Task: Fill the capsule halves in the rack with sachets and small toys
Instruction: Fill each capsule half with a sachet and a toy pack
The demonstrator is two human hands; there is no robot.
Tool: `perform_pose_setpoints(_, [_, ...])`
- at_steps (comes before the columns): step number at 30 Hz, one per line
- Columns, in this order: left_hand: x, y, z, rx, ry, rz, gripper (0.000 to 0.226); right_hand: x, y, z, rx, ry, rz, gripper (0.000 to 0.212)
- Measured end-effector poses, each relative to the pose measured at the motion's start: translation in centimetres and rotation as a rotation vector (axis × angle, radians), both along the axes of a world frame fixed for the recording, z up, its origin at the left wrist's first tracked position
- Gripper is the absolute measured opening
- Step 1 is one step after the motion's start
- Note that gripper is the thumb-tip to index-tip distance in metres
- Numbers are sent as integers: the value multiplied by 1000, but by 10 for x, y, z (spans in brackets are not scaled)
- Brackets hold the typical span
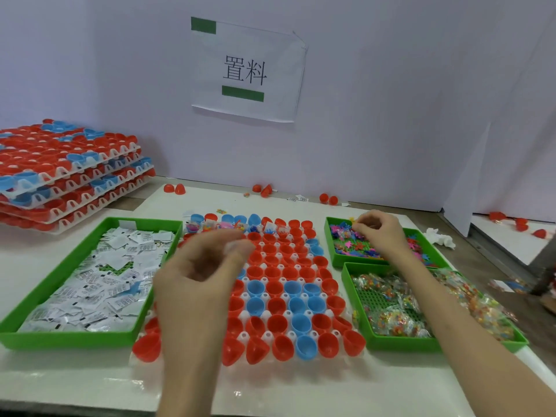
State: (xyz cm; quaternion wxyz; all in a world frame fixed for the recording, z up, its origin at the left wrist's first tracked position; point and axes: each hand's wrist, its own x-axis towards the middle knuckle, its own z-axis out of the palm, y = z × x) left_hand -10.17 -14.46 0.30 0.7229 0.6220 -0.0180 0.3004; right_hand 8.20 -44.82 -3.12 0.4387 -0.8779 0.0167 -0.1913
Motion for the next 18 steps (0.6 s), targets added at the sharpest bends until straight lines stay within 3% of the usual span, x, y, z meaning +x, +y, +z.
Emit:
perform_pose_setpoints(5, [3,-23,-7,-85,77,-105,14,-57,48,44,585,-121,254,11])
perform_pose_setpoints(7, [1,-27,-4,-103,78,-132,13,-94,70,53,710,-188,356,11])
perform_pose_setpoints(10, [-3,-28,-2,-116,76,-115,13,-144,105,52,612,-178,404,23])
perform_pose_setpoints(18, [-5,-23,4,-119,111,-185,17,-186,140,54,477,-255,570,12])
